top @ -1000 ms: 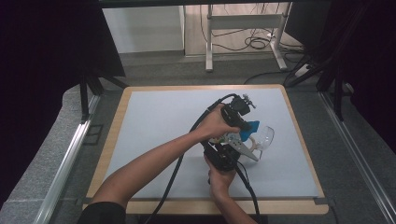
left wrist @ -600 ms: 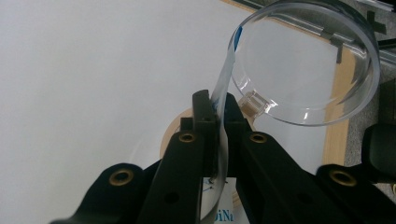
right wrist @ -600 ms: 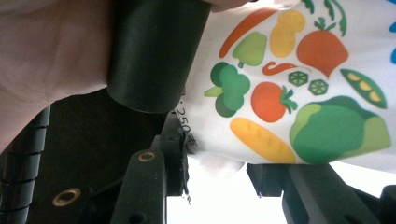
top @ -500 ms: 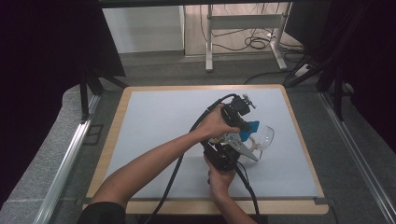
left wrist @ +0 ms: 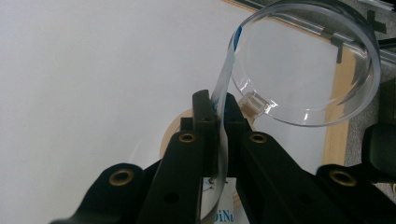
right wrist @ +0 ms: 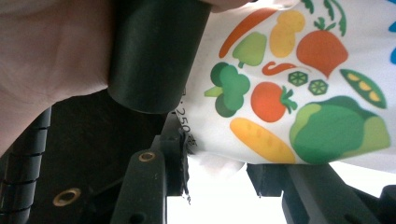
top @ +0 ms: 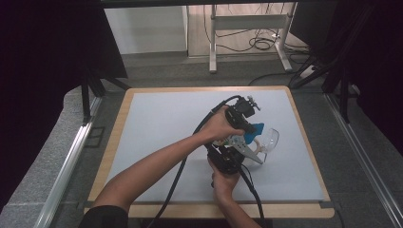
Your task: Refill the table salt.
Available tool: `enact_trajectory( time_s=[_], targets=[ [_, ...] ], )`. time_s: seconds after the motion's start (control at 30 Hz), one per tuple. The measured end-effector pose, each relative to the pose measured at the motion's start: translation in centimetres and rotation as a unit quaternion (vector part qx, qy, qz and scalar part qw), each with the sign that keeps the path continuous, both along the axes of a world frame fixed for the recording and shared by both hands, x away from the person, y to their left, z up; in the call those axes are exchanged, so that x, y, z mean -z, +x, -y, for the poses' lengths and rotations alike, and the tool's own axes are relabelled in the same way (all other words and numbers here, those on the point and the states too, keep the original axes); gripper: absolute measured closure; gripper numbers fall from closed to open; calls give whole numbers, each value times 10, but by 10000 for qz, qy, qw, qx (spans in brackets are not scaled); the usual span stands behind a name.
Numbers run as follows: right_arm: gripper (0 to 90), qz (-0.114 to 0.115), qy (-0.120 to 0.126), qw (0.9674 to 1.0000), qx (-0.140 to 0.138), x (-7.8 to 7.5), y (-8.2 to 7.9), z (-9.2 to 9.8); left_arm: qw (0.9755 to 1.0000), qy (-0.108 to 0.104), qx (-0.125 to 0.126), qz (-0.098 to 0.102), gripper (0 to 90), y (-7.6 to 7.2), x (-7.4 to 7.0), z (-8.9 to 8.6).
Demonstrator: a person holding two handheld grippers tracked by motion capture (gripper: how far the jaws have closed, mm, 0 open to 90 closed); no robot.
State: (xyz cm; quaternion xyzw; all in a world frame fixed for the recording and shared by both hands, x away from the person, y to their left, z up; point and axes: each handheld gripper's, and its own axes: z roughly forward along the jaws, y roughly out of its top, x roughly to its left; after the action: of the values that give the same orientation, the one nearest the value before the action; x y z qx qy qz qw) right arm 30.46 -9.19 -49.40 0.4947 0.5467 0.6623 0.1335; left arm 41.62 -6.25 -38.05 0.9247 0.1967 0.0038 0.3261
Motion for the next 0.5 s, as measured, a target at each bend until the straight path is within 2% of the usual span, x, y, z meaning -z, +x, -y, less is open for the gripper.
enact_trajectory(
  time_s=[0.5],
  targets=[
    [638,-63,71,10000,6,-2,1,1,10000,-7,0,-7,890,0,-1,2]
  ],
)
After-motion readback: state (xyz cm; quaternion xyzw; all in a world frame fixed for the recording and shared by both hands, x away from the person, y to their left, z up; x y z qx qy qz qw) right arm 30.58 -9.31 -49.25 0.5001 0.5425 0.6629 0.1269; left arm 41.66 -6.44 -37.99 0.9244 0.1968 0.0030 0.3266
